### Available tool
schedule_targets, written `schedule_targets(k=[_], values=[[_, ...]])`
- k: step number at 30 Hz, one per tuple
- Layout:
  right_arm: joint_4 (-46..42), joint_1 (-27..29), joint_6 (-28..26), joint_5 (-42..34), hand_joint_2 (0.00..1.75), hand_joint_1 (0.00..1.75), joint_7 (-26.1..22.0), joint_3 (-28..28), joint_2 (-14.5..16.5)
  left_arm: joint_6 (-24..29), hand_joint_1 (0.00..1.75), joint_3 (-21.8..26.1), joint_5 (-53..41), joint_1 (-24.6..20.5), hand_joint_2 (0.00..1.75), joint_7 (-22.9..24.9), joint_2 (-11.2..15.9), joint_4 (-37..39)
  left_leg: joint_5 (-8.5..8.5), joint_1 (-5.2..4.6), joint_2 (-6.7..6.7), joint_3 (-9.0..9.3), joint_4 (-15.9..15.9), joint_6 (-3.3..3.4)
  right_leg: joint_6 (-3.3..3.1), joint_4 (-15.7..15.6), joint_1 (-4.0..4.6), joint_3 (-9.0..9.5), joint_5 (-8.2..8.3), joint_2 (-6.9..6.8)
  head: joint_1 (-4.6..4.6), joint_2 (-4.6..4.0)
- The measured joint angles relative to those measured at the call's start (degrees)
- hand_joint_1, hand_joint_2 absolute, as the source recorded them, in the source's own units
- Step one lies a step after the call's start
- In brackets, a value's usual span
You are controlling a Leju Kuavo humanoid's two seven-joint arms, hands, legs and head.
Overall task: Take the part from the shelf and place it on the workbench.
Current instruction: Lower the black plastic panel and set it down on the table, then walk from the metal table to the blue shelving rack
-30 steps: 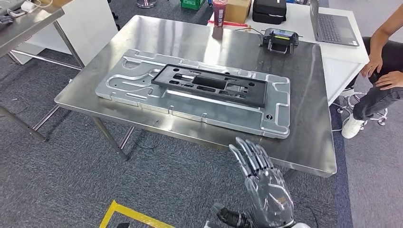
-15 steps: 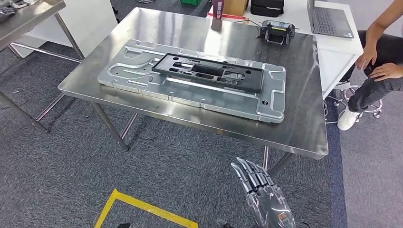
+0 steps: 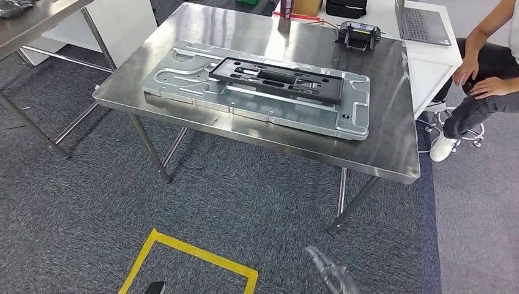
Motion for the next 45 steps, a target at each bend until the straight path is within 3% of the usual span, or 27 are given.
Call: schedule_targets(k=[1,2,3,5,7,9,11,15,19,21,23,24,25,26,28,29,31,33,34,36,38,40,41,43,45], values=[[8.58,-2.29,-0.01,0.91,1.75,0.0,-2.25,-5.58,1.79,0.5,0.0,-0.78,1.47,-0.1,1.31,-0.2,-0.02,0.08,0.45,0.13,-0.39,-0.35,-0.03,-0.25,-0.52,-2.32,0.13,1.15,-0.83,0.27,0.02,0.0],[17.57,-4.58,-0.12,1.72,1.75,0.0,-3.04,-11.44,3.48,1.03,0.0,-1.72,3.02,-0.13,1.75,-0.37,0.0,0.18,0.96,0.07,-0.97,-0.69,-0.13,-0.56,-0.7,-3.56,0.17,1.58,-1.04,-0.32,0.06,0.0],[24.9,-6.69,-0.06,2.25,1.75,0.0,-2.03,-16.16,4.94,1.51,0.0,-2.57,4.29,-0.05,1.75,-0.43,0.08,0.26,1.4,0.0,-1.53,-1.02,-0.26,-0.77,-0.75,-4.46,-0.09,1.81,-0.81,-1.18,0.19,0.0],[36.27,-9.78,0.59,2.83,1.75,0.0,2.33,-23.02,6.82,2.26,0.0,-4.23,6.33,0.32,1.75,-0.2,0.19,0.4,2.13,-0.25,-1.95,-1.08,-1.36,-0.62,1.06,-5.88,-0.54,1.78,-0.54,-2.27,0.06,0.0],[44.51,-11.97,1.86,3.02,1.75,0.0,7.22,-27.79,8.3,2.96,0.0,-5.85,7.84,0.71,1.75,0.97,0.28,0.45,2.62,-0.36,-1.74,-0.95,-2.22,-0.07,2.3,-6.24,-0.61,1.46,-0.44,-2.65,-0.12,0.0],[50.52,-13.52,3.1,2.66,1.75,0.0,10.72,-31.63,9.67,3.6,0.0,-7.31,9.03,1.1,1.75,2.58,0.33,0.4,3.05,-0.39,-1.71,-1.12,-2.1,0.01,1.7,-5.78,-0.6,1.23,-0.16,-2.78,-0.1,0.0],[54.42,-14.26,4.31,2.09,1.75,0.0,12.21,-34.55,10.72,3.97,0.0,-8.44,9.88,1.52,1.75,3.6,0.33,0.02,3.27,-0.39,-1.67,-1.26,-1.97,-0.16,1.74,-5.37,-0.61,0.97,-0.06,-2.73,-0.14,0.0],[58.84,-15.13,6.75,1.86,1.75,0.0,11.42,-38.74,12.03,5.03,0.0,-10.25,13.03,2.53,0.0,2.96,0.32,-2.17,3.33,-0.36,-1.63,-1.46,-1.77,-0.32,1.55,-4.92,-0.59,0.64,-0.16,-2.65,-0.13,0.0],[60.89,-15.93,8.74,3.61,1.75,0.0,7.01,-41.31,13.73,5.89,0.0,-11.56,16.71,2.85,0.0,2.13,0.28,-3.51,3.66,-0.22,-1.7,-0.87,-2.91,0.57,1.97,-5.36,-0.6,1.02,-0.32,-2.91,-0.12,0.0],[61.46,-16.34,9.38,4.98,1.75,0.0,4.17,-41.65,14.63,6.4,0.0,-12.1,18.69,2.85,0.0,1.54,0.25,-3.6,4.42,0.38,-1.74,-0.04,-4.53,0.96,2.27,-2.04,-0.56,-0.13,-2.97,-3.05,0.01,0.0],[61.99,-16.8,9.82,6.07,1.75,0.0,1.62,-41.83,15.48,7.08,0.0,-12.68,20.43,2.83,0.0,1.01,0.29,-3.6,4.66,0.61,-1.89,-0.13,-4.76,0.97,2.89,5.27,-1.09,-3.51,-7.26,-3.09,0.12,0.0],[62.19,-16.96,9.94,6.37,1.75,0.0,0.83,-41.91,15.88,7.35,0.0,-12.91,20.88,2.83,0.0,0.89,0.31,-3.6,4.65,0.73,-2.11,-0.39,-4.53,0.85,3.3,8.5,-1.44,-5.06,-8.62,-3.11,0.11,0.0],[62.37,-17.02,9.97,6.55,1.75,0.0,0.35,-41.98,16.21,7.5,0.0,-13.14,21.2,2.84,0.0,0.84,0.33,-3.6,4.57,0.9,-2.47,-0.72,-4.13,0.62,3.75,10.02,-1.84,-5.79,-8.81,-3.13,0.1,0.0],[62.52,-17.05,10.02,6.71,1.75,0.0,0.0,-42.03,16.54,7.61,0.0,-13.33,21.46,2.83,0.0,0.8,0.34,-3.6,4.42,1.16,-2.99,-1.15,-3.52,0.26,4.22,9.44,-2.27,-5.49,-7.87,-3.1,0.1,0.0],[62.76,-17.06,10.22,7.25,1.75,0.0,-0.7,-42.09,17.03,7.7,0.0,-13.53,22.28,2.8,0.0,0.68,0.37,-3.6,3.84,1.8,-4.19,-2.33,-1.61,-0.85,5.24,3.17,-3.22,-2.42,-4.36,-2.01,0.13,0.0],[62.9,-17.11,10.44,7.65,1.75,0.0,-1.06,-42.1,17.28,7.78,0.0,-13.56,22.95,2.79,0.0,0.56,0.39,-3.61,3.48,1.98,-4.76,-3.01,-0.49,-1.51,5.41,0.31,-3.33,-1.08,-3.16,-0.98,0.24,0.0],[63.19,-17.25,10.85,8.33,1.75,0.0,-1.51,-42.11,17.71,7.96,0.0,-13.71,24.62,2.8,0.0,0.16,0.49,-3.61,3.12,1.99,-5.63,-4.09,1.12,-2.59,4.71,-1.63,-3.19,-0.31,-2.6,0.24,0.35,0.0],[63.42,-17.4,11.27,8.65,1.75,0.0,-1.31,-42.15,17.99,8.23,0.0,-14.03,26.05,2.85,0.0,-0.18,0.6,-3.62,3.36,2.02,-6.54,-4.58,1.42,-3.35,3.32,-0.81,-2.84,-0.7,-2.52,-0.81,0.36,0.0],[63.48,-17.51,11.54,8.73,1.75,0.0,-0.99,-42.19,18.11,8.43,0.0,-14.2,26.55,2.88,0.0,-0.27,0.64,-3.62,3.25,2.07,-6.19,-4.81,1.69,-3.57,2.8,-0.77,-2.79,-0.74,-2.36,-1.51,0.39,0.0],[63.58,-17.63,11.97,8.77,0.87,0.0,-0.06,-42.48,18.34,8.87,0.0,-14.54,27.13,2.85,0.0,-0.29,0.72,-3.65,1.05,1.92,-3.52,-6.29,4.88,-3.74,1.74,-0.87,-2.76,-0.86,-2.03,-3.09,0.17,0.0],[63.71,-17.55,12.41,8.91,0.0,0.0,0.85,-42.97,18.48,9.25,0.0,-14.98,27.67,2.8,0.0,-0.22,0.81,-3.78,-3.25,1.75,-0.55,-9.33,12.44,-3.72,1.16,-0.87,-2.31,-1.01,-1.98,-4.9,-0.04,0.0],[63.88,-17.46,12.95,9.1,0.0,0.0,1.27,-43.28,18.58,9.66,0.0,-15.35,28.26,2.82,0.0,-0.1,0.92,-3.92,-5.66,1.75,0.25,-11.39,18.37,-3.65,0.99,-0.84,-1.91,-1.09,-2.07,-6.89,-0.04,0.0],[63.93,-17.52,13.12,9.2,0.0,0.0,1.29,-43.38,18.61,9.84,0.0,-15.46,28.51,2.84,0.0,-0.04,0.96,-3.98,-5.3,1.75,0.46,-10.9,18.33,-3.51,0.96,-0.83,-1.77,-1.07,-2.13,-7.8,-0.03,0.0],[63.96,-17.76,13.5,9.34,0.0,0.0,1.18,-43.55,18.76,10.02,0.0,-15.58,28.95,2.86,0.0,0.12,0.99,-4.15,-2.4,1.57,1.89,-6.8,11.97,-2.92,1.07,-0.83,-1.59,-0.82,-2.35,-9.34,-0.03,0.0],[63.99,-17.88,14.31,9.38,0.0,0.0,0.82,-43.85,19.06,10.09,0.0,-15.72,29.38,2.84,0.0,0.03,1.01,-4.31,-0.81,0.76,4.92,-2.66,5.01,-2.18,1.52,-0.81,-1.3,-0.51,-2.7,-10.6,-0.03,0.0]])
